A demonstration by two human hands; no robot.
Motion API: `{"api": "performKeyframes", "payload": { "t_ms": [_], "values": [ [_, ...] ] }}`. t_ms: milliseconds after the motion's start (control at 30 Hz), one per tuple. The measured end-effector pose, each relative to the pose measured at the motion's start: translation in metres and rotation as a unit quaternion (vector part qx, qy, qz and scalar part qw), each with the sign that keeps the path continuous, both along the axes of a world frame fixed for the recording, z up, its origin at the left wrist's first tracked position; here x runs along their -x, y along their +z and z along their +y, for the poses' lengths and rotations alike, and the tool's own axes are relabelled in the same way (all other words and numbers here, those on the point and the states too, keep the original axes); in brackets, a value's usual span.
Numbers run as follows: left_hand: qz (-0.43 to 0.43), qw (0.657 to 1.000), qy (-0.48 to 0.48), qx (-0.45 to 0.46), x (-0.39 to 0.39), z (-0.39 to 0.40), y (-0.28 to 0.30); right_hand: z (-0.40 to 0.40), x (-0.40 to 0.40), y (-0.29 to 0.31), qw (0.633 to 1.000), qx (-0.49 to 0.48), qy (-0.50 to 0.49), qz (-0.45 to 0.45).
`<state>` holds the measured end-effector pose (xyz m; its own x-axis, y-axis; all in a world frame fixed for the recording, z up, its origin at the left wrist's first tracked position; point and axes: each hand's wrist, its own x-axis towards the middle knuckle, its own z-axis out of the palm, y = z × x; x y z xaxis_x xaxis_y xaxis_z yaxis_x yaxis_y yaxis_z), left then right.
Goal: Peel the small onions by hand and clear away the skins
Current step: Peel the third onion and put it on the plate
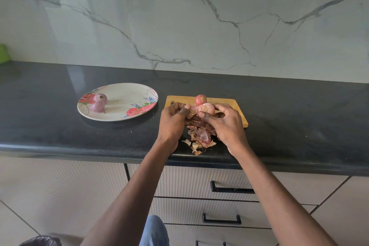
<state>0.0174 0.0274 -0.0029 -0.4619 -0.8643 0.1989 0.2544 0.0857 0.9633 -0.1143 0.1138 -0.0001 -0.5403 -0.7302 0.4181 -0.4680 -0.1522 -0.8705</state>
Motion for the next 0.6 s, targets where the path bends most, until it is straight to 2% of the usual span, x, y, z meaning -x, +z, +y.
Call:
{"api": "performKeyframes", "payload": {
  "t_ms": [133, 233, 467, 600],
  "values": [
    [0.009, 1.000, -0.008, -0.003, -0.0011, 0.0008, 0.0002, -0.0013, 0.0002, -0.0012, 0.999, 0.005, 0.033, -0.030],
    [0.018, 1.000, -0.015, -0.015, -0.0024, 0.0013, 0.0013, -0.0004, -0.0012, -0.0001, 0.998, 0.018, 0.056, -0.008],
    [0.034, 0.998, 0.012, -0.050, -0.0025, 0.0008, 0.0034, -0.0025, -0.0008, -0.0032, 0.999, 0.017, 0.027, -0.010],
    [0.061, 0.995, 0.018, -0.082, -0.0047, -0.0005, 0.0035, -0.0060, 0.0005, -0.0053, 0.999, -0.002, 0.047, -0.010]
  ]
}}
